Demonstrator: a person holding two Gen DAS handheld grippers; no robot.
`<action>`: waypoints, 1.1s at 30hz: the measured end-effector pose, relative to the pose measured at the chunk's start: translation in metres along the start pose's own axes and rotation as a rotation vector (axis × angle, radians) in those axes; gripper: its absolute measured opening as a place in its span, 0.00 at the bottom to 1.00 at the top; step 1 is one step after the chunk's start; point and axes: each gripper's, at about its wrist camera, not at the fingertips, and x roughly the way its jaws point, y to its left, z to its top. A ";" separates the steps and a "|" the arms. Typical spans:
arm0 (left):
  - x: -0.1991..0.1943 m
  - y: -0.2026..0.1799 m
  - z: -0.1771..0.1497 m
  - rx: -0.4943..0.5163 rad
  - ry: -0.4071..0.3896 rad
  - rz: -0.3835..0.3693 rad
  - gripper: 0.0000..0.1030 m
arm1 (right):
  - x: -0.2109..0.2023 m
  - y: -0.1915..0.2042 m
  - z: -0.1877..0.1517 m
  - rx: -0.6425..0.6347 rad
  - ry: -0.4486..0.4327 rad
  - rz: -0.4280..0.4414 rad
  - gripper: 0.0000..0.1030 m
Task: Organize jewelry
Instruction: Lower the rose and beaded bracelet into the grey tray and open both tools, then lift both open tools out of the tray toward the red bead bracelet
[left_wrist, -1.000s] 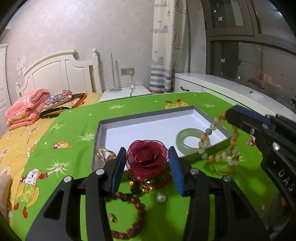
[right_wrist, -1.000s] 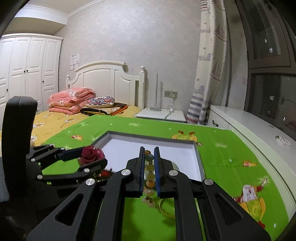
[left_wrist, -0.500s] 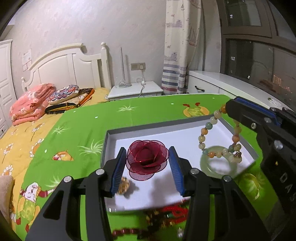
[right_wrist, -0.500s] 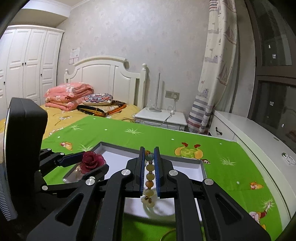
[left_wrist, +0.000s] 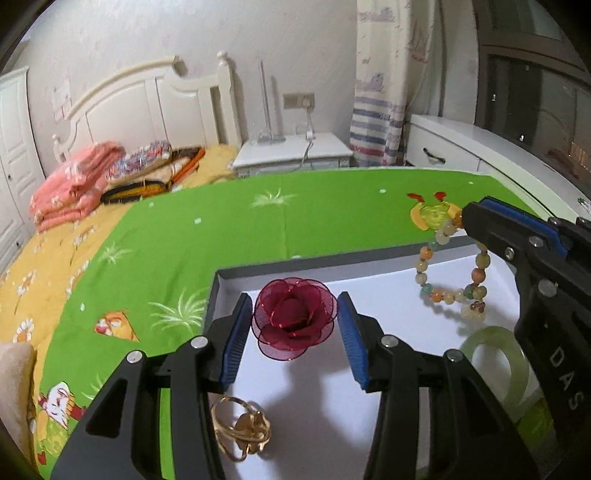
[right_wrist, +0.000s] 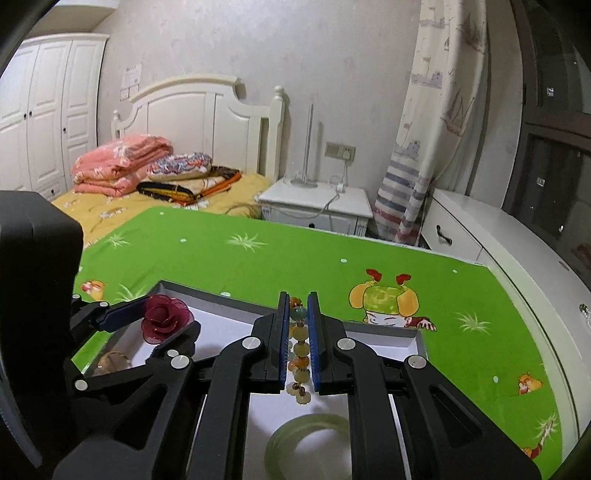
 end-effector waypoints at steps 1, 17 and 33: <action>0.004 0.002 0.000 -0.007 0.011 -0.004 0.46 | 0.005 0.000 0.000 -0.005 0.021 0.008 0.10; -0.027 0.009 -0.011 0.023 -0.050 0.039 0.87 | -0.012 -0.007 -0.007 -0.004 0.031 0.036 0.44; -0.122 0.067 -0.108 0.013 -0.134 -0.022 0.94 | -0.106 0.006 -0.090 -0.052 -0.042 0.084 0.63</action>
